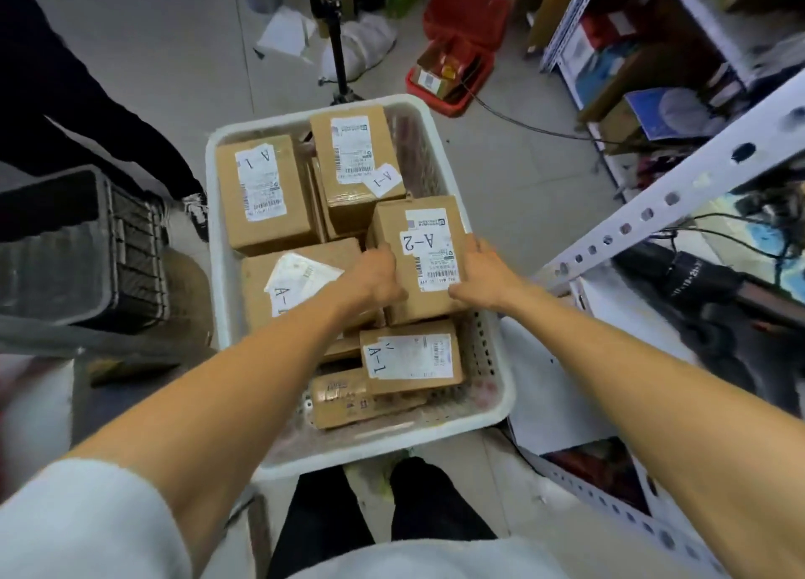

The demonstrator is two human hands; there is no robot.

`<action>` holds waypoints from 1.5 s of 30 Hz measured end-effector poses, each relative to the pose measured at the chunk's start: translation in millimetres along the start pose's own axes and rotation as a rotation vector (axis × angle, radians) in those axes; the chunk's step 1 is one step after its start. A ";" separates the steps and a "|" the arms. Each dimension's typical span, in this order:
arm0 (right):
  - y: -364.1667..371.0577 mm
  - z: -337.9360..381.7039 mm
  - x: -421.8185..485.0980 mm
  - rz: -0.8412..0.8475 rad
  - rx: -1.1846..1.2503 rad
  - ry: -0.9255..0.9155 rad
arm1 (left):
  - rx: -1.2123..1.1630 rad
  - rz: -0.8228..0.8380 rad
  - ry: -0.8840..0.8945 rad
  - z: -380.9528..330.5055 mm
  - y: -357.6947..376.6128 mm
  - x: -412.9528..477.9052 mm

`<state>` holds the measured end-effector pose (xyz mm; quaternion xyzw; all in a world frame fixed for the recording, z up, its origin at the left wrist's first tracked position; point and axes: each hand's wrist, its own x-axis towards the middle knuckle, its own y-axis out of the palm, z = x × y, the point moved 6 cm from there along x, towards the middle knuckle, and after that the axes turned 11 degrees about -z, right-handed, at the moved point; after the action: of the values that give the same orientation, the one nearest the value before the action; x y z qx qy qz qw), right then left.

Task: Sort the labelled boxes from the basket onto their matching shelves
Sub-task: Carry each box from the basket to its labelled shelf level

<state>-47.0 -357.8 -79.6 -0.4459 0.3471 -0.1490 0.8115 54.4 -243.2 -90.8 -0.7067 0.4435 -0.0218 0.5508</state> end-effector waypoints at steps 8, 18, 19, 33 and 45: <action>20.0 -5.4 15.3 -0.182 0.249 0.244 | -0.380 -0.071 -0.236 19.7 37.6 30.6; 32.7 -26.2 40.1 -0.174 0.720 0.668 | -0.745 -0.067 -0.458 25.6 42.4 28.2; 30.2 -23.5 39.0 -0.186 0.790 0.658 | -0.758 -0.092 -0.452 25.6 38.5 26.5; -8.9 54.0 31.3 -0.228 1.133 0.691 | -0.694 -0.279 -0.108 10.6 -103.4 -2.4; 91.6 132.0 42.7 -0.042 0.669 0.387 | -0.065 -0.242 -0.390 127.3 -61.0 -64.2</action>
<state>69.2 -248.4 -126.0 -0.1269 0.4167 -0.3517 0.8286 118.4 -104.7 -62.7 -0.7630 0.2410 0.0635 0.5964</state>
